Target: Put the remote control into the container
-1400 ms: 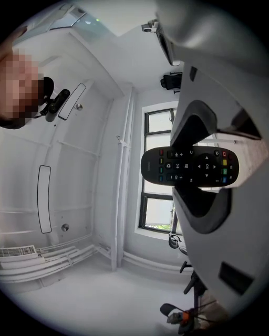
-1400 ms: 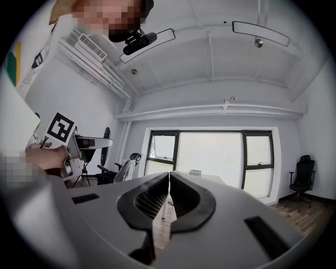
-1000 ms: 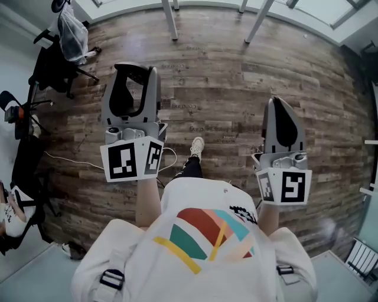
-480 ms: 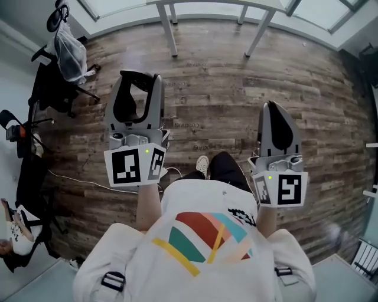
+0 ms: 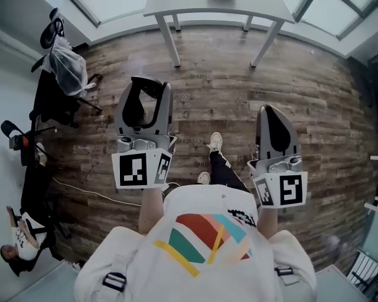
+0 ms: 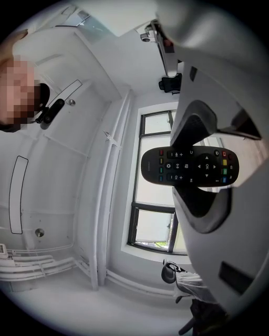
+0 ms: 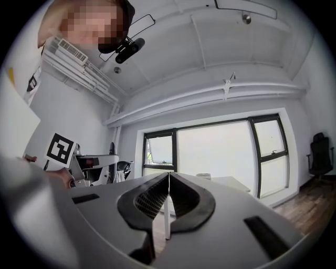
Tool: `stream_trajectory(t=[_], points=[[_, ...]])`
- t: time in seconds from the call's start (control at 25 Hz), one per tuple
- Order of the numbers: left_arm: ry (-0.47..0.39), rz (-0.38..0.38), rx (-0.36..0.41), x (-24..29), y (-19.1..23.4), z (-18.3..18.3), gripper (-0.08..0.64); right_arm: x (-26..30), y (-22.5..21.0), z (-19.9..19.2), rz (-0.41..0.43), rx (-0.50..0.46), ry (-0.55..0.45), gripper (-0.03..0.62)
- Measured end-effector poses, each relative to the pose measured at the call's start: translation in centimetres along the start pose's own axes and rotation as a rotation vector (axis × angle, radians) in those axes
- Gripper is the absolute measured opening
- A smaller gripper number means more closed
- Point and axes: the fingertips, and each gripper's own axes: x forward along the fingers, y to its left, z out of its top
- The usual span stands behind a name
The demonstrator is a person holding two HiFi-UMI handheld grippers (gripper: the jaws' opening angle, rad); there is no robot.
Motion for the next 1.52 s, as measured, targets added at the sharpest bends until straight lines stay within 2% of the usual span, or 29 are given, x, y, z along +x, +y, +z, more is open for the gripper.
stream_trajectory(t=[0.12, 0.28, 0.48, 0.68, 0.92, 1.28, 1.52], points=[[0.009, 0.000, -0.013, 5.0, 0.7, -1.0, 0.253, 4.2, -2.6, 0.4, 0.001, -0.016, 0.003, 0.003], [-0.020, 0.002, -0.026, 11.4, 0.7, -0.8, 0.253, 9.2, -6.9, 1.1, -0.003, -0.037, 0.004, 0.003], [-0.009, 0.006, -0.034, 16.9, 0.7, -1.8, 0.253, 14.1, -9.9, 0.7, 0.020, -0.055, 0.019, 0.003], [-0.001, 0.024, -0.020, 20.6, 1.2, -2.5, 0.253, 17.6, -11.6, 0.1, 0.039, -0.029, 0.014, 0.003], [-0.015, 0.025, -0.007, 23.0, 1.2, -2.4, 0.253, 19.5, -13.5, -0.1, 0.024, -0.023, -0.002, 0.003], [-0.035, -0.015, 0.009, 27.4, 0.8, -2.7, 0.253, 21.9, -16.4, -0.9, -0.021, -0.021, -0.014, 0.003], [-0.049, -0.038, 0.016, 32.6, 1.8, -3.3, 0.253, 26.4, -18.3, -1.5, -0.038, -0.002, -0.014, 0.003]])
